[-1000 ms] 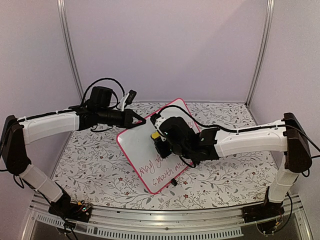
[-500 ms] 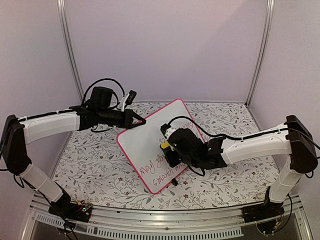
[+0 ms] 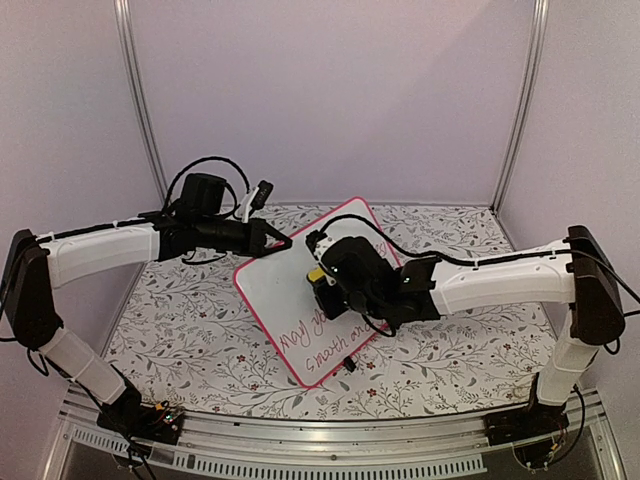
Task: Erase the whiteboard
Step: Erase the whiteboard at the center of the board.
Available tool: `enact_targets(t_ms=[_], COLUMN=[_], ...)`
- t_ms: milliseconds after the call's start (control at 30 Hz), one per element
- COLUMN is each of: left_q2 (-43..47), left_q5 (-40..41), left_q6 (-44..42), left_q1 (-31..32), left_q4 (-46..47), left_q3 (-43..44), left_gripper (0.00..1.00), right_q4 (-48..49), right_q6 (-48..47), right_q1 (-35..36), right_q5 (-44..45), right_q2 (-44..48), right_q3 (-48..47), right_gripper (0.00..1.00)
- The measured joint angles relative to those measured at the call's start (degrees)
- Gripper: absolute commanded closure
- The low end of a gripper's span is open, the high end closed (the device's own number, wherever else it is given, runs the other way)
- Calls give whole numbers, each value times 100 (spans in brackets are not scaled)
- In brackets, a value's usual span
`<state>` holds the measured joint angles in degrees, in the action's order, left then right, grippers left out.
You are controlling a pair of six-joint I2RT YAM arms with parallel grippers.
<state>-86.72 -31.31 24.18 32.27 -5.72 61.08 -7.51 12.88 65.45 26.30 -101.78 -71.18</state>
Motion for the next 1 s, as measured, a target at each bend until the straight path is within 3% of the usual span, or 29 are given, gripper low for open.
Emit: enact_targets(t_ms=[233, 567, 1000], left_q2=[-11, -20, -20], left_q5=[4, 0, 15], left_q6=[-2, 0, -2], left_q1=[2, 2, 2], left_q4=[11, 11, 15], left_q3=[0, 0, 0], left_gripper=[100, 100, 100], right_q4=[186, 533, 243], right_q6=[-131, 457, 221], right_q1=[-31, -31, -46], right_q5=[-9, -162, -157], right_q2=[-39, 280, 90], right_q3=[0, 903, 227], right_gripper=[75, 75, 75])
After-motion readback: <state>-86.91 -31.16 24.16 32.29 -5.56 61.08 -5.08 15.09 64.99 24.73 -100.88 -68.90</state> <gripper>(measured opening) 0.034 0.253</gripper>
